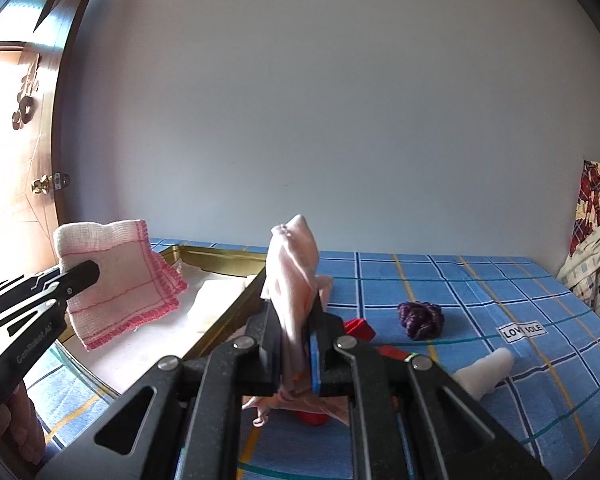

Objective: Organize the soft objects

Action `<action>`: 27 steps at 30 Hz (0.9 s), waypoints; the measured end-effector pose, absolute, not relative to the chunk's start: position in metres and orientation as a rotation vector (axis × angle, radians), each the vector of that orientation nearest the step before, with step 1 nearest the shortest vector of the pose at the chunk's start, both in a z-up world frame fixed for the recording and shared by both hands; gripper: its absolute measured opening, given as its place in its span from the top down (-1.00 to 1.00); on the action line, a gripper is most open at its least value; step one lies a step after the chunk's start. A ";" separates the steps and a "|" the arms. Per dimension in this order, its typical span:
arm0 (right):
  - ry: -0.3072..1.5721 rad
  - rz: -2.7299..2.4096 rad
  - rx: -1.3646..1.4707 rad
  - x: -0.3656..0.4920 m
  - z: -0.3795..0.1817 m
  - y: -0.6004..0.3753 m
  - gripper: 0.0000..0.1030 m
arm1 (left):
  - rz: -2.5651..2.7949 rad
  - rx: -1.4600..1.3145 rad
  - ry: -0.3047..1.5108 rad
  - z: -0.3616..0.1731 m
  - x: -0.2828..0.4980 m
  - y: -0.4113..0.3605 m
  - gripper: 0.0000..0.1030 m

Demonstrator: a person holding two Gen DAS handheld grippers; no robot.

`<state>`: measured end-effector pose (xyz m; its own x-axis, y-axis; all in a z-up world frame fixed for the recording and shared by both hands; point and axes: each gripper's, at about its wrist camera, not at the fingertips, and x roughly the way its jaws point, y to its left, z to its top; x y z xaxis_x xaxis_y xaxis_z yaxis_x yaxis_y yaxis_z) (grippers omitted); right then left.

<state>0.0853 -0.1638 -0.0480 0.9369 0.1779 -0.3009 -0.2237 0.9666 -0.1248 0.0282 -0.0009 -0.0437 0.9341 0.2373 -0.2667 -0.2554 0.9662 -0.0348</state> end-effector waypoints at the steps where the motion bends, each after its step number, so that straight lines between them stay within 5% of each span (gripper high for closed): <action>1: 0.293 0.209 -0.160 0.085 -0.048 -0.162 0.82 | 0.254 -0.071 0.264 -0.044 0.027 0.000 0.79; 27: 0.323 0.270 -0.187 0.105 -0.054 -0.133 0.82 | 0.283 -0.100 0.286 -0.033 0.019 0.013 0.79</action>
<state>0.1054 -0.1328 -0.0545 0.9131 0.2307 -0.3361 -0.2899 0.9471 -0.1376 0.0187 0.0129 -0.0326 0.9202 0.2610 -0.2917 -0.2892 0.9555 -0.0575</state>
